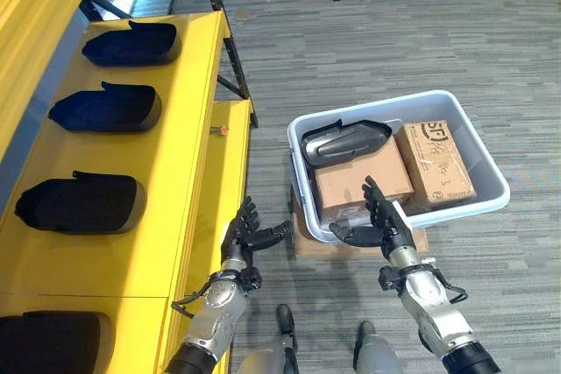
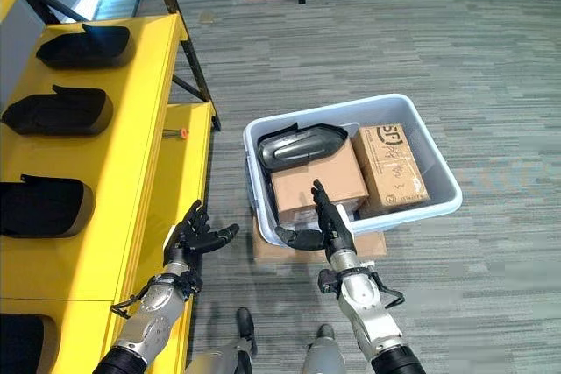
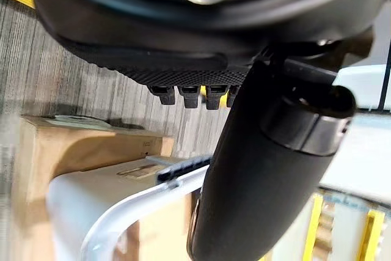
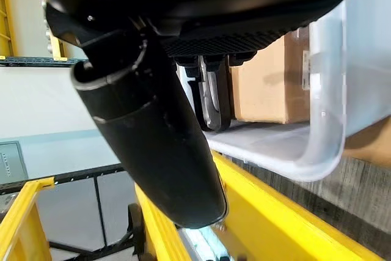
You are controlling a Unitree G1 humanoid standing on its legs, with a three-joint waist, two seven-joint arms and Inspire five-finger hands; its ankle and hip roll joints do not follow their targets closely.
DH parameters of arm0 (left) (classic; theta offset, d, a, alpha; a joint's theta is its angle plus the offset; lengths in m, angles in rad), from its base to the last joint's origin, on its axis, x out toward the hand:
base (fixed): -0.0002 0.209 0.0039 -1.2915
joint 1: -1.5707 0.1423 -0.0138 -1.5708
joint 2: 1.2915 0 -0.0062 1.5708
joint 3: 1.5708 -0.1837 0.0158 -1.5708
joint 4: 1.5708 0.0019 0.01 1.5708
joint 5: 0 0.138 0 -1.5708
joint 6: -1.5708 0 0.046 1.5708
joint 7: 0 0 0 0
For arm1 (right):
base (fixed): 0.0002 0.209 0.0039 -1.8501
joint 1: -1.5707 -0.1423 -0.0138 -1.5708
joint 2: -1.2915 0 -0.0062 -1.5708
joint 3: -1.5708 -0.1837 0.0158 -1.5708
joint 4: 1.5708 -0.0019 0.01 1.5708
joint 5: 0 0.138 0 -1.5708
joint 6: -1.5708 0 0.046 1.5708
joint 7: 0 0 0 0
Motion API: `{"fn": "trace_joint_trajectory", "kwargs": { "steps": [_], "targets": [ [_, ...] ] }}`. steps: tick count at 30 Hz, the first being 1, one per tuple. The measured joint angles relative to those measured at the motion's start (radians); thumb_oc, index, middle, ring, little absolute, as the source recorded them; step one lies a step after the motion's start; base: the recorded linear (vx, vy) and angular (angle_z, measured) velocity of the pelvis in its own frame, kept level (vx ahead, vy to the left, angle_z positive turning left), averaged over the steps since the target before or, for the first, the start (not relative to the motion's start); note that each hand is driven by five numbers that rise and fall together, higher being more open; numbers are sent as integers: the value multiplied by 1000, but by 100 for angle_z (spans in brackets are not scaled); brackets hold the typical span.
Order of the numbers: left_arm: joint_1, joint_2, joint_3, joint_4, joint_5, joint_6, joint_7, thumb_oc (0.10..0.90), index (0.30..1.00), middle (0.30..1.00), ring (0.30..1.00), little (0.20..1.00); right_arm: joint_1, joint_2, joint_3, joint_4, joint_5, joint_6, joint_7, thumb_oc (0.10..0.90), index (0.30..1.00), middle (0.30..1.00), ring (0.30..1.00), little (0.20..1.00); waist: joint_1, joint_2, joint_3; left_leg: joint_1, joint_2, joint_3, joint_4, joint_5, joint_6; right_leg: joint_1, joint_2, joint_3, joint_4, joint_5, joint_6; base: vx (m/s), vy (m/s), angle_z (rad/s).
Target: Move parts from the plastic box to the shelf.
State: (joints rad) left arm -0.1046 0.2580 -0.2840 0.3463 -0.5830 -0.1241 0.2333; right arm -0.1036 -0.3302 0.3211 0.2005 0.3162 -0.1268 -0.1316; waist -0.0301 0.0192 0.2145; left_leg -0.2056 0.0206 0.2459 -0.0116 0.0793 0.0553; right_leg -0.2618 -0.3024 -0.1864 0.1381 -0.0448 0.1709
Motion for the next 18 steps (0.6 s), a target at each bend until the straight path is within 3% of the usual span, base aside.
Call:
{"fn": "trace_joint_trajectory", "kwargs": {
  "steps": [1, 2, 3, 5, 8, 14, 18],
  "targets": [
    [2, 3, 4, 3, 0, 0, 0, 900, 1000, 1000, 1000, 1000, 7, 5, 1, 0, 0, 0, 0, 900, 1000, 1000, 1000, 1000, 1, -8, 5, 9, -4, -4, -11, 10, -9, 24, -7, 4, -50, 36, 4, 29, -52, 26],
    [9, 3, 5, 4, 0, -3, -2, 900, 1000, 1000, 1000, 1000, 23, 11, 2, 0, 0, 1, 0, 900, 1000, 1000, 1000, 1000, 2, -36, 15, 27, -16, -9, -18, 18, -19, 59, -12, 7, -103, 102, 4, 45, -107, 32],
    [26, -4, 6, 4, 0, -8, -2, 900, 1000, 1000, 1000, 1000, 27, 4, 6, 2, 0, 5, 2, 900, 1000, 1000, 1000, 1000, 3, -34, 17, 37, -5, -21, -33, 21, -28, 67, -5, 1, -112, 151, 18, 37, -140, 24],
    [61, -11, 7, -2, -1, -7, -2, 900, 1000, 1000, 1000, 1000, 19, -2, 5, 0, 0, 4, 2, 900, 1000, 1000, 1000, 1000, 3, -17, 17, 31, 39, -31, -49, 32, -58, 65, 48, -1, -130, 149, -2, 79, -172, -6],
    [91, -28, 13, -3, -1, -7, -5, 900, 1000, 1000, 1000, 1000, 22, -18, -10, -1, 0, 5, -1, 900, 1000, 1000, 1000, 1000, -3, -14, 16, 38, 81, -36, -49, 38, -80, 96, 95, -20, -172, 160, -22, 61, -129, -6],
    [94, -47, 20, -17, -2, -6, -6, 900, 1000, 1000, 1000, 1000, 23, -37, -62, -7, 1, 4, -3, 900, 1000, 1000, 1000, 1000, -20, -8, 14, 56, 98, -53, -58, 46, -92, 143, 117, -46, -214, 167, -40, 69, -96, 9],
    [101, -45, 57, -79, -2, -6, -8, 900, 1000, 1000, 1000, 1000, 31, -58, -69, -131, -2, 12, 1, 900, 1000, 1000, 1000, 1000, -20, -2, 13, 86, 97, -54, -66, 45, -90, 176, 122, -53, -223, 158, -41, 70, -67, 3]
  ]
}}
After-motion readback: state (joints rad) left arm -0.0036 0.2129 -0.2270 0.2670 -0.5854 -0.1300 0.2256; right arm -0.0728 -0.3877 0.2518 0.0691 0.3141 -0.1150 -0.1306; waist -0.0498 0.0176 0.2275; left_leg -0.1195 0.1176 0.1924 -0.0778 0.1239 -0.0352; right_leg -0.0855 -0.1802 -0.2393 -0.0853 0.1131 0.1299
